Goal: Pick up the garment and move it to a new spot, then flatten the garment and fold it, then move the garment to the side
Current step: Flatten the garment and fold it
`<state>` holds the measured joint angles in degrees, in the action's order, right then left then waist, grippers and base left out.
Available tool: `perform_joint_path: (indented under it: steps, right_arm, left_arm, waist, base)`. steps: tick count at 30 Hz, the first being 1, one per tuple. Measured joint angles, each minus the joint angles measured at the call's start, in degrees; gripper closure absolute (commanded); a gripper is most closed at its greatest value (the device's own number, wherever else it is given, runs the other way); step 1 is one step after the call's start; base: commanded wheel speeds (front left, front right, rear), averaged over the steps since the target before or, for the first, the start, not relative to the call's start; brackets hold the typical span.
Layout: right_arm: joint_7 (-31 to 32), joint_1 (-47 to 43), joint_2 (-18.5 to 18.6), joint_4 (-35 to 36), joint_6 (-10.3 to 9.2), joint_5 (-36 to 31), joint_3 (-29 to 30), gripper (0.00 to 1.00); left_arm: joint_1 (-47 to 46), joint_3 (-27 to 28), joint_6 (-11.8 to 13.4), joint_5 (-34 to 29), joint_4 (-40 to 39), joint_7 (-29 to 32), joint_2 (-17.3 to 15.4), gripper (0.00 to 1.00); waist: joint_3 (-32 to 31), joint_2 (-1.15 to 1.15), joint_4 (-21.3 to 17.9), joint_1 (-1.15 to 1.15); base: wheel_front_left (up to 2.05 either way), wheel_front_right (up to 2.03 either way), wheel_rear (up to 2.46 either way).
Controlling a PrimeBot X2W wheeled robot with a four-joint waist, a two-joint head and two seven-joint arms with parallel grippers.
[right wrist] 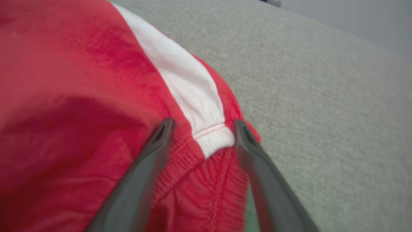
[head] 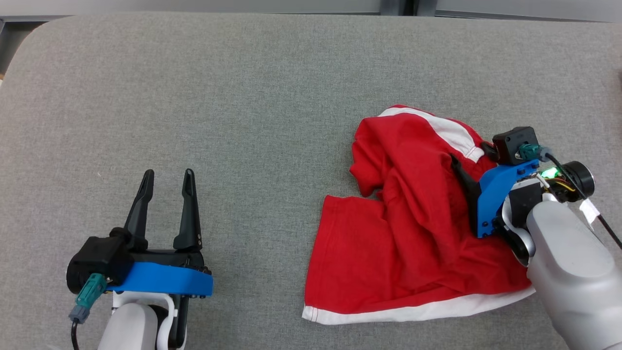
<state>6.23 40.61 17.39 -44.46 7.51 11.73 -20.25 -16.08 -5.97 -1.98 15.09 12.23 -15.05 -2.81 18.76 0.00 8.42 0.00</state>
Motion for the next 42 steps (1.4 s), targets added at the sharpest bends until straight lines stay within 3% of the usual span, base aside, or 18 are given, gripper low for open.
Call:
perform_joint_path:
  steps: [1,8,13,19,20,21,22,27,31,42]
  right_arm:
    - [0.41,0.62,0.0,-0.89,0.0,0.52,-0.37,1.0]
    - [-1.01,5.58,1.12,-5.9,0.04,1.51,-0.29,1.0]
    - [-7.82,12.2,2.02,-10.21,0.01,-0.81,6.84,1.0]
    - [-12.87,15.98,0.63,-16.81,0.0,-6.13,13.62,1.0]
    - [-13.28,16.12,0.04,-17.75,0.0,-6.77,14.13,0.64]
    - [-13.91,16.12,-0.52,-18.49,0.0,-7.22,14.56,0.05]
    - [-15.04,16.14,-0.89,-18.94,0.01,-7.39,15.08,0.0]
    - [-19.74,16.12,-1.78,-19.04,0.0,-8.14,15.92,0.0]
    - [-21.14,13.52,-1.88,-13.97,0.0,-7.36,16.56,0.0]
    - [-21.37,-9.56,-4.01,18.92,0.0,-3.01,19.26,0.0]
  left_arm:
    - [-0.06,-0.07,0.05,0.01,0.01,0.0,0.0,0.0]
    - [-0.49,-0.4,0.24,0.43,-0.02,0.0,0.0,0.0]
    - [-0.96,-0.64,0.32,0.53,-0.04,0.0,0.01,0.0]
    - [-1.21,-1.34,0.57,1.03,-0.11,0.0,0.0,0.0]
    - [-1.23,-1.42,0.57,1.1,-0.11,0.0,0.0,0.0]
    - [-1.23,-1.44,0.62,1.21,-0.11,0.0,0.0,0.0]
    - [-1.24,-1.43,0.79,1.27,-0.11,0.0,0.0,0.0]
    - [-1.21,-0.99,0.8,0.87,-0.1,0.0,0.01,0.0]
    - [-0.73,0.22,0.55,-0.22,-0.23,0.0,0.01,0.0]
    - [2.85,3.52,-0.54,-3.18,-0.75,0.0,0.0,0.0]
  waist:
    - [0.09,0.0,0.07,0.0]
    - [0.71,0.0,0.52,0.0]
    - [1.27,0.0,1.0,0.0]
    - [1.67,0.0,1.78,0.0]
    - [1.69,0.0,1.83,0.0]
    - [1.67,0.0,1.8,0.0]
    - [1.61,0.0,1.72,0.0]
    - [0.69,0.0,0.83,0.0]
    - [-0.5,0.0,-0.53,0.0]
    - [-4.55,0.0,-5.35,0.0]
  base:
    - [0.0,0.0,0.0]
    - [0.0,0.0,0.0]
    - [0.0,0.0,0.0]
    - [0.0,0.0,0.0]
    - [0.0,0.0,0.0]
    - [0.0,0.0,0.0]
    - [0.0,0.0,0.0]
    - [0.0,0.0,0.0]
    - [0.0,0.0,0.0]
    - [0.0,0.0,0.0]
